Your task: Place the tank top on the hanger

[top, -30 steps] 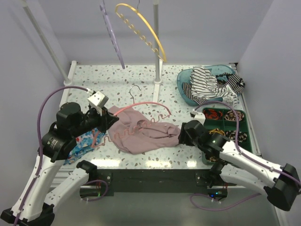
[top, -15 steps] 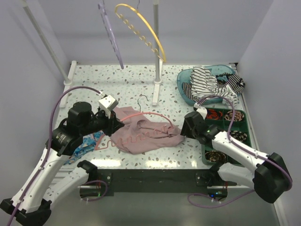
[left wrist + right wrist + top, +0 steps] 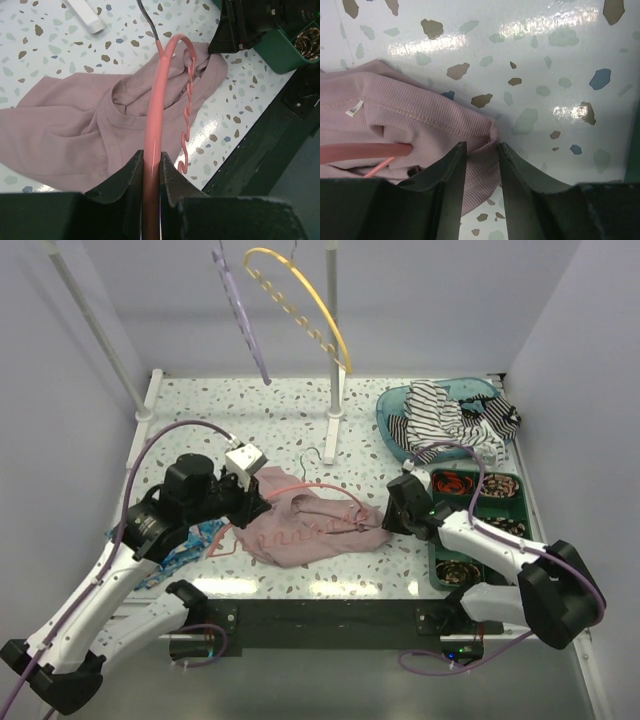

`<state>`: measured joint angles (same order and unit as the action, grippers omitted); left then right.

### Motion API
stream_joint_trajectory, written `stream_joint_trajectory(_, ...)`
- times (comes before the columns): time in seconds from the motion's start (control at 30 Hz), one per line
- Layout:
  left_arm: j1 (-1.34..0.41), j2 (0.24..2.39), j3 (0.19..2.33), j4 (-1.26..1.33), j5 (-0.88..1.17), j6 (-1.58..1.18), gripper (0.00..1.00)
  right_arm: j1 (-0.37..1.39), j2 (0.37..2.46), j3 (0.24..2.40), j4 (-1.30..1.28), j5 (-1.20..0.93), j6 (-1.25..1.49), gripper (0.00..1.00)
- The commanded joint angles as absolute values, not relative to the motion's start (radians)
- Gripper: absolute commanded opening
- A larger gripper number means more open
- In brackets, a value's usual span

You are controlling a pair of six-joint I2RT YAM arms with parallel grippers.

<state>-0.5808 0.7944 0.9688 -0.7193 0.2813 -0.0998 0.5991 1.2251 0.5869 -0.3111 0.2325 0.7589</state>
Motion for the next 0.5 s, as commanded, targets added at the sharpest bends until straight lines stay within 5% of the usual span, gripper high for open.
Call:
stream_joint_trajectory(0.0, -0.591, 0.807, 0.974, -0.624, 0.268, -0.087, 0.0, 0.595, 1.236, 0.574, -0.267, 0.219, 0.764, 0.21)
stream_joint_trajectory(0.17, -0.6, 0.845, 0.988, -0.612, 0.275, -0.075, 0.0, 0.597, 1.206, 0.574, -0.288, 0.239, 0.755, 0.0)
stream_joint_trajectory(0.47, -0.612, 0.819, 1.028, -0.621, 0.299, -0.061, 0.0, 0.598, 1.144, 0.712, -0.409, 0.342, 0.69, 0.0)
